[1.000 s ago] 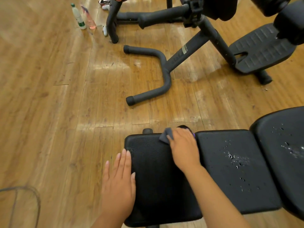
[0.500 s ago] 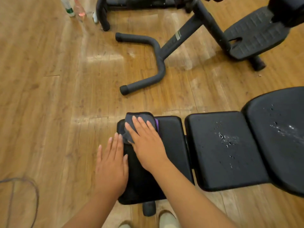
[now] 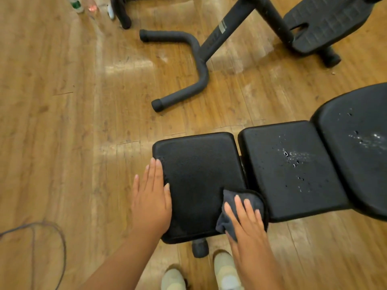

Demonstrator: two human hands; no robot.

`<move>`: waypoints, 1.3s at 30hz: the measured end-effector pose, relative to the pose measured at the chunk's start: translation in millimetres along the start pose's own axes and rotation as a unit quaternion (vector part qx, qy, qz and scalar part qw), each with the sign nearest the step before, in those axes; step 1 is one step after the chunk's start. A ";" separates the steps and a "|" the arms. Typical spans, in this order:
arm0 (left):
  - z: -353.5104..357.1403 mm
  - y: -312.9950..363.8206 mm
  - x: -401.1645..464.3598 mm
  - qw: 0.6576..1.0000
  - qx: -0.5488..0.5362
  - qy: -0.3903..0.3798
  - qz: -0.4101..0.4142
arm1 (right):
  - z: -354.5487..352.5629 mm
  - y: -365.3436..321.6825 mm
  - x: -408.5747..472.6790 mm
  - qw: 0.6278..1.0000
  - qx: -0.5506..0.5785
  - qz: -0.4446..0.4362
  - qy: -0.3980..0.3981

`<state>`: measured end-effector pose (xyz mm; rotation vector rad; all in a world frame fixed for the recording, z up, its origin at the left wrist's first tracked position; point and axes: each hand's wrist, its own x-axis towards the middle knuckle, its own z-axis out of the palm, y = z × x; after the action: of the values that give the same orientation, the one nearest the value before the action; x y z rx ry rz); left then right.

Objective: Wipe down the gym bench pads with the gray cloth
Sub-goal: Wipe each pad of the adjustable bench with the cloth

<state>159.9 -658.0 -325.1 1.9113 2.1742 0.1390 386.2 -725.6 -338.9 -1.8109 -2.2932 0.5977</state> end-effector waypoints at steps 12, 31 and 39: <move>3.1 -7.8 3.4 0.999 -0.026 0.021 0.024 | 35.9 -117.2 -0.5 0.999 -0.017 -0.036 0.030; 1.1 -4.2 -1.2 1.000 -0.020 -0.003 -0.002 | -20.9 12.1 4.3 0.995 -0.068 -0.068 0.003; 2.0 -2.0 -1.5 1.000 -0.024 0.003 -0.001 | -25.3 -5.9 87.6 0.998 -0.052 -0.027 0.004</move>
<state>158.6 -660.0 -327.4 1.8844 2.1560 0.1943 367.8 -637.4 -324.0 -1.7857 -2.4006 0.4690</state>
